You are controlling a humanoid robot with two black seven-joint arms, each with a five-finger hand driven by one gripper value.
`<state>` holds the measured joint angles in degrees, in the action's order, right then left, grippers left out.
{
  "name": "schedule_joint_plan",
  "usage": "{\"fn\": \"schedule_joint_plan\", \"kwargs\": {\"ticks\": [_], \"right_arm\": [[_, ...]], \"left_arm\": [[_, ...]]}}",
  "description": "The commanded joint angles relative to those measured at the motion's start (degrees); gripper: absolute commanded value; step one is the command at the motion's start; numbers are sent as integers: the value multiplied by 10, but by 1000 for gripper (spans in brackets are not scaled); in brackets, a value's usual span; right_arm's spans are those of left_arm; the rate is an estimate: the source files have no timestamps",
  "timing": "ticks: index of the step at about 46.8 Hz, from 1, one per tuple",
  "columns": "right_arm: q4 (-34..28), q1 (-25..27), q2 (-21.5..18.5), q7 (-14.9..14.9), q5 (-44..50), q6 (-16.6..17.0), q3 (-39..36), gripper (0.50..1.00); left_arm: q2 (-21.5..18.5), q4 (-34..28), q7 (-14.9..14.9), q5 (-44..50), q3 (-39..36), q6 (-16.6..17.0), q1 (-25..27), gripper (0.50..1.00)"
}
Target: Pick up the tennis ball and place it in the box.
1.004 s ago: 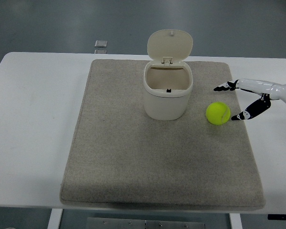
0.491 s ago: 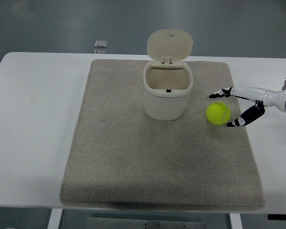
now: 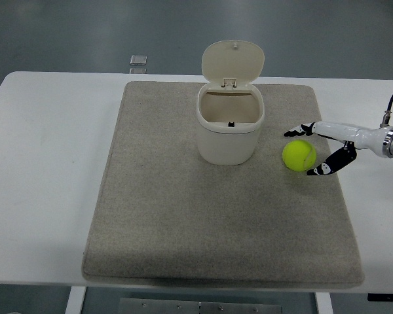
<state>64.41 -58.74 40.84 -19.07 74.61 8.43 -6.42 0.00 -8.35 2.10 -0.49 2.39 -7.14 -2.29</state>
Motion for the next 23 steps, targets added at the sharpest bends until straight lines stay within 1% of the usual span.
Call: {"fn": "schedule_joint_plan", "kwargs": {"ticks": [1, 23], "right_arm": [[-2, 1, -3, 0, 0, 0, 0, 903], [-9, 2, -16, 0, 0, -3, -1, 891]], "left_arm": [[0, 0, 0, 1, 0, -1, 0, 996], [0, 0, 0, 1, 0, -1, 0, 996]]}}
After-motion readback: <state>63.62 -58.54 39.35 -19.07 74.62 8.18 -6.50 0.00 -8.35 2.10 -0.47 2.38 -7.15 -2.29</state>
